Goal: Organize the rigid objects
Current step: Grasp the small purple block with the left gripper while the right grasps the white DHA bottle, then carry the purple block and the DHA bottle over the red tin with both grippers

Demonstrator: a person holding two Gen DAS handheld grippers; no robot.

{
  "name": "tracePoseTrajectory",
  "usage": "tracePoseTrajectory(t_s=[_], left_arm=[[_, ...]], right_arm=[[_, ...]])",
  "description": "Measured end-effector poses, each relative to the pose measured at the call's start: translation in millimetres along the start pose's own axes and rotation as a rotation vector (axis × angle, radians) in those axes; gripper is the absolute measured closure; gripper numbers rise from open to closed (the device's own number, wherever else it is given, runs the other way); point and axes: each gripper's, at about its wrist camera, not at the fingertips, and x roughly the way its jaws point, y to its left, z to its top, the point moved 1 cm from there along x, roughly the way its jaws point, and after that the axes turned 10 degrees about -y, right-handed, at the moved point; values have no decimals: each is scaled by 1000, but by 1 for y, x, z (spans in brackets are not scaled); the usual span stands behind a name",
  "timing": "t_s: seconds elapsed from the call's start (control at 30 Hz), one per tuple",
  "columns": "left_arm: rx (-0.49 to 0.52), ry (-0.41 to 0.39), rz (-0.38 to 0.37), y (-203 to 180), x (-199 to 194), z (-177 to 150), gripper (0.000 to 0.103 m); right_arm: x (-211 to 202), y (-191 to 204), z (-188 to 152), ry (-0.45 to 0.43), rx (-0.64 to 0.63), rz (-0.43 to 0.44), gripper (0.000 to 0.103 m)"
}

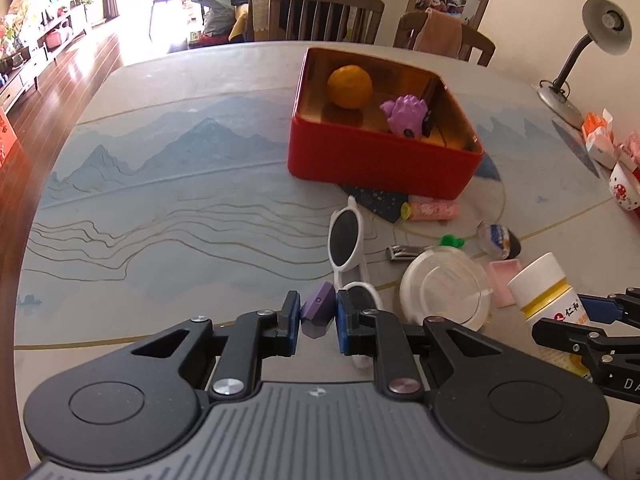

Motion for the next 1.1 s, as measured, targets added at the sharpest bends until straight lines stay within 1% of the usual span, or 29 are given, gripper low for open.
tracePoseTrajectory(t_s=[0.17,0.33,0.57,0.8,1.1], left_arm=[[-4,-19,-16,-3,-12,9,85],[2,-37,-31,-7,-21,21,85],[15,-68,-43,-15,-29,44,85],[33,-84,-45,-23,-24,70,85],[33,-85,5,-35,10,105,85]], right_arm=[[-13,-3,14,-39,5,-10,58],[-22,-4,35,-80,4,-10,58],[-20,-5,67,-115,-4,-9,58],[-2,-9,101,-135,-19,9,58],[41,-26,144,-127,-30,38,58]])
